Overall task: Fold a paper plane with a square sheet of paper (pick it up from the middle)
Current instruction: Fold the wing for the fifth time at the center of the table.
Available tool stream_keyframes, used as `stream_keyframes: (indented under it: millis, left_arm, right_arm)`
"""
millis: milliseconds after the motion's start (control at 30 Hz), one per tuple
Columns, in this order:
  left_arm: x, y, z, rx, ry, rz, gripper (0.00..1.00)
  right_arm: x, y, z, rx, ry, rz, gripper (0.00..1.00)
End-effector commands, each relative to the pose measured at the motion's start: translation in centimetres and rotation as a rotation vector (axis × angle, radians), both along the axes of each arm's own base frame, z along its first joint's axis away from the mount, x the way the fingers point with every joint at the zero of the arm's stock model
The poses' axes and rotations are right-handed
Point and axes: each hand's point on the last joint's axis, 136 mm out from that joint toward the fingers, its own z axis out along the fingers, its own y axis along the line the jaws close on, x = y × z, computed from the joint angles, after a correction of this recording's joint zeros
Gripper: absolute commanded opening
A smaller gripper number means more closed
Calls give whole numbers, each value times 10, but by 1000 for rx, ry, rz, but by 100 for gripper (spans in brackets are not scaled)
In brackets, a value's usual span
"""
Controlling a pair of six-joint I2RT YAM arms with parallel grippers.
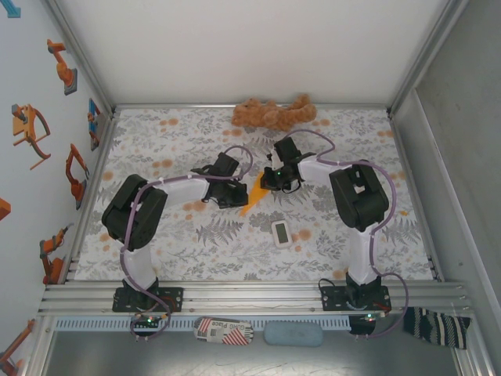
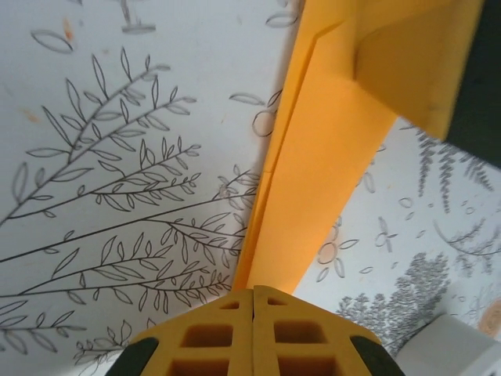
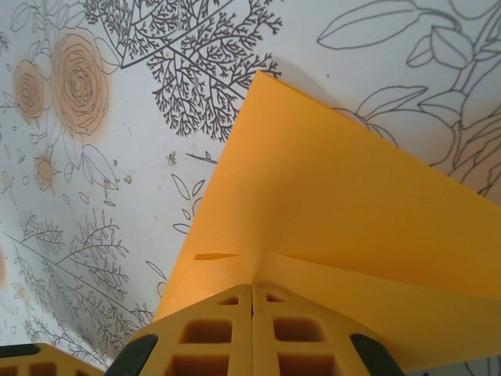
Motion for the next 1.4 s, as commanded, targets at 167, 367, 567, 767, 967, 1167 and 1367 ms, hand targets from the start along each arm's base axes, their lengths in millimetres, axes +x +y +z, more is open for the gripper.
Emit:
stream_keyframes:
  millis: [167, 367, 567, 767, 967, 1167, 1367]
  left_arm:
    - [29, -25, 30, -132, -58, 106, 7]
    - [31, -33, 8, -127, -4, 116, 3]
    - [21, -47, -10, -161, 59, 57, 3]
    - [10, -26, -33, -21, 86, 76, 1]
    - [-6, -6, -55, 67, 118, 68, 1]
    - [-9, -6, -59, 92, 127, 44, 1]
    - [-3, -6, -57, 116, 111, 45, 1]
  right_arm:
    - [-18, 2, 6, 71, 19, 21, 4]
    - [-21, 5, 15, 100, 15, 24, 4]
    - [-21, 4, 9, 90, 15, 25, 4]
    - [-18, 2, 9, 84, -1, 10, 3]
    - [0, -5, 26, 73, -75, -7, 3]
    - [0, -9, 52, 109, -113, 23, 3]
    - [-3, -12, 38, 83, -80, 23, 3]
